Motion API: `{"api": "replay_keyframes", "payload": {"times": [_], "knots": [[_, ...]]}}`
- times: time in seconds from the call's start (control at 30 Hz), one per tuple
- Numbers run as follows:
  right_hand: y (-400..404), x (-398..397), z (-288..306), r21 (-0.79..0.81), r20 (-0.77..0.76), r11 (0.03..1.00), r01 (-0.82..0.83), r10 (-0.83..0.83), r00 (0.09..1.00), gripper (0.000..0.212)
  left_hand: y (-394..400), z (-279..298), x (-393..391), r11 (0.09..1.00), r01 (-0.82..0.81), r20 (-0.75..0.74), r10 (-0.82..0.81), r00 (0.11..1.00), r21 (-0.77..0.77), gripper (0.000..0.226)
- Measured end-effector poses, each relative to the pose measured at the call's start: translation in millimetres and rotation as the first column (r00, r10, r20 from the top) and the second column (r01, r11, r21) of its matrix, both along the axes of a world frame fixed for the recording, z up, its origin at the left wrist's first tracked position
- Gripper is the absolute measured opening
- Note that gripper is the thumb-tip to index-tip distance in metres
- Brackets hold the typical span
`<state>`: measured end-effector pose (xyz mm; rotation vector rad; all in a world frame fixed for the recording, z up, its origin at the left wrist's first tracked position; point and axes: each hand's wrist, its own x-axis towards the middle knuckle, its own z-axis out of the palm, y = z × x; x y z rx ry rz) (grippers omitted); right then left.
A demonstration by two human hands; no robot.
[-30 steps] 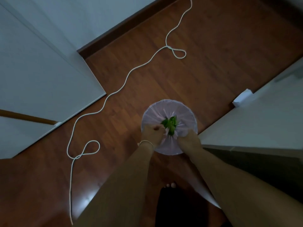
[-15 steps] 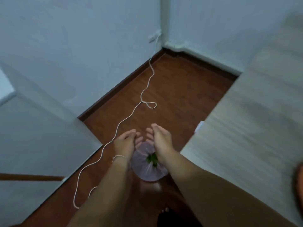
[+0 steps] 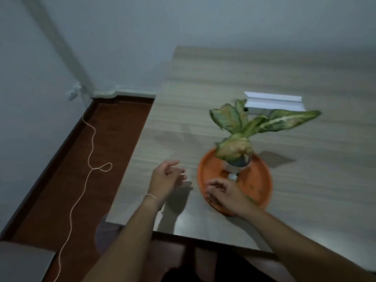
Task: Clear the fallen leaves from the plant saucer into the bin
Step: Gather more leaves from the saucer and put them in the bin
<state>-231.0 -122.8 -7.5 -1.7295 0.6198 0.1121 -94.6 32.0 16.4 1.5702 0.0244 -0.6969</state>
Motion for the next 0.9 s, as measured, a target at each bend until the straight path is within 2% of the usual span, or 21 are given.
{"api": "replay_keyframes", "payload": {"times": [0.03, 0.1, 0.2, 0.23, 0.3, 0.37, 0.4, 0.47, 0.6, 0.77, 0.83, 0.9], "knots": [[-24, -16, -6, -0.117, -0.016, 0.993, 0.005, -0.007, 1.000, 0.013, -24, -4, -10, 0.991, 0.125, 0.066, -0.128, 0.990, 0.049, 0.023], [-62, -39, -13, -0.269, -0.063, 0.963, 0.010, -0.028, 0.998, 0.017, -65, -14, -29, 0.911, 0.361, 0.197, -0.398, 0.896, 0.202, 0.025], [-97, -57, -22, -0.439, -0.147, 0.890, -0.125, 0.066, 0.987, 0.012, -110, -29, -49, 0.678, 0.570, 0.230, -0.714, 0.662, 0.464, 0.039], [-105, -61, -25, -0.490, -0.188, 0.850, -0.194, 0.114, 0.976, 0.015, -120, -34, -54, 0.578, 0.594, 0.213, -0.793, 0.570, 0.559, 0.043], [-117, -65, -34, -0.555, -0.285, 0.770, -0.315, 0.180, 0.942, 0.036, -133, -49, -60, 0.379, 0.577, 0.161, -0.906, 0.393, 0.723, 0.049], [-122, -69, -44, -0.556, -0.367, 0.732, -0.393, 0.208, 0.907, 0.052, -138, -64, -64, 0.226, 0.522, 0.090, -0.958, 0.273, 0.823, 0.054], [-121, -70, -49, -0.553, -0.386, 0.720, -0.419, 0.223, 0.895, 0.057, -138, -71, -65, 0.185, 0.497, 0.068, -0.967, 0.244, 0.848, 0.056], [-118, -68, -54, -0.576, -0.394, 0.680, -0.454, 0.256, 0.883, 0.061, -136, -79, -68, 0.155, 0.464, 0.058, -0.975, 0.215, 0.872, 0.057], [-114, -62, -63, -0.630, -0.387, 0.601, -0.493, 0.308, 0.869, 0.052, -130, -83, -70, 0.173, 0.418, 0.106, -0.978, 0.179, 0.892, 0.054], [-121, -57, -66, -0.597, -0.357, 0.625, -0.502, 0.354, 0.865, 0.031, -122, -80, -63, 0.215, 0.440, 0.136, -0.970, 0.204, 0.872, 0.033], [-126, -55, -67, -0.603, -0.342, 0.625, -0.495, 0.358, 0.869, 0.034, -120, -78, -60, 0.262, 0.428, 0.182, -0.958, 0.220, 0.865, 0.029], [-129, -51, -68, -0.626, -0.336, 0.591, -0.509, 0.384, 0.860, 0.048, -120, -76, -57, 0.269, 0.413, 0.193, -0.957, 0.217, 0.870, 0.031]]}}
